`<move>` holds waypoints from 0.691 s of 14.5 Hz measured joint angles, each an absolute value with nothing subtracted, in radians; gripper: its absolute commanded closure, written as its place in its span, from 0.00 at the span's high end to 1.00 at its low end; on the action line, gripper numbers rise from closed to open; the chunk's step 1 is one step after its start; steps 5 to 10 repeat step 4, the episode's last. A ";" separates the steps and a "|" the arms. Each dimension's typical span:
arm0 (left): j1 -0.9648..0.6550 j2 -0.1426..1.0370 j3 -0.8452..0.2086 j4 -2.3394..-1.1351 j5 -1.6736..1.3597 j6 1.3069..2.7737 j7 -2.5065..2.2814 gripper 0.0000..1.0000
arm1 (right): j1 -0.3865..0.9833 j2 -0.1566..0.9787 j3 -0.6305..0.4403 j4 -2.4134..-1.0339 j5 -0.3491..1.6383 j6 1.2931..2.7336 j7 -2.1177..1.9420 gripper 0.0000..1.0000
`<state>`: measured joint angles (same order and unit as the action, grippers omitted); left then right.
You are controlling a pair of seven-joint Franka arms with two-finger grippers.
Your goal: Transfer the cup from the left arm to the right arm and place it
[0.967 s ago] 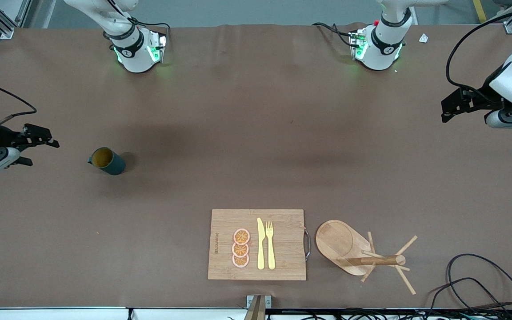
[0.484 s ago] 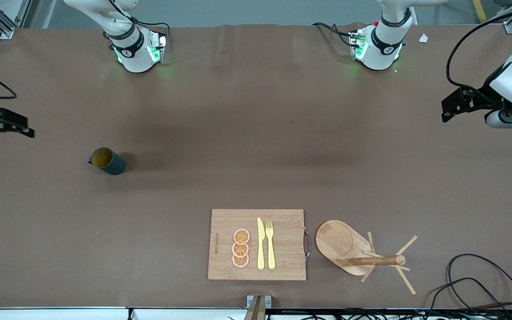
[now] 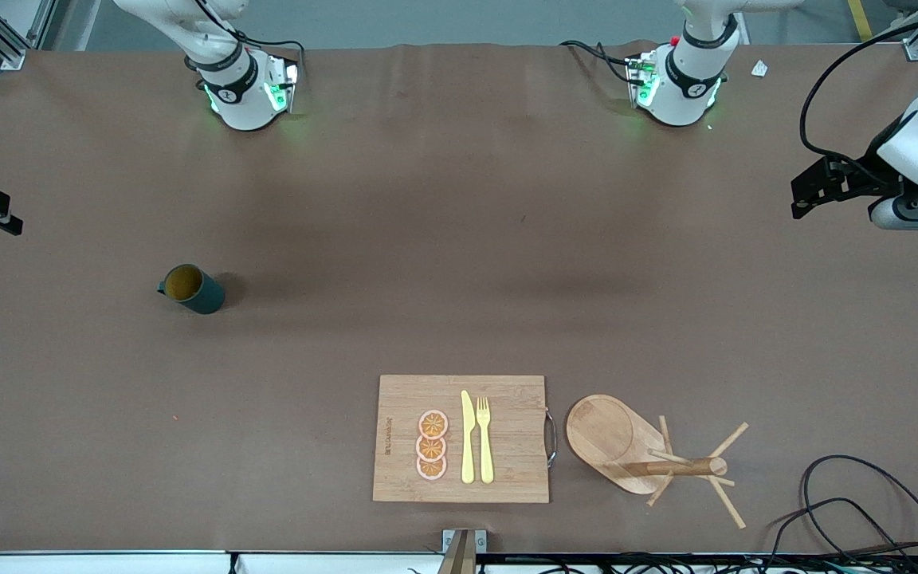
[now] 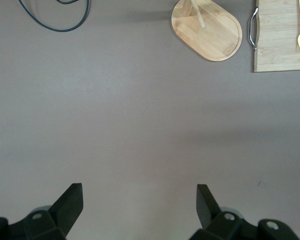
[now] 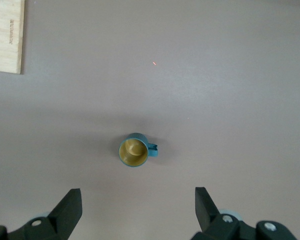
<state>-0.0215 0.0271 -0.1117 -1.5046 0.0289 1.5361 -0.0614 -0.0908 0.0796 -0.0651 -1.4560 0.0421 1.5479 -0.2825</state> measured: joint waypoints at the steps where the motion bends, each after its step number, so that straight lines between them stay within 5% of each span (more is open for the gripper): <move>1: -0.021 0.027 -0.112 -1.505 0.029 1.532 -0.061 1.00 | -0.092 0.081 -0.066 -1.453 0.042 1.552 -0.275 1.00; 10: -0.022 0.027 -0.112 -1.505 0.029 1.528 -0.061 1.00 | -0.092 0.081 -0.070 -1.445 0.042 1.565 -0.240 1.00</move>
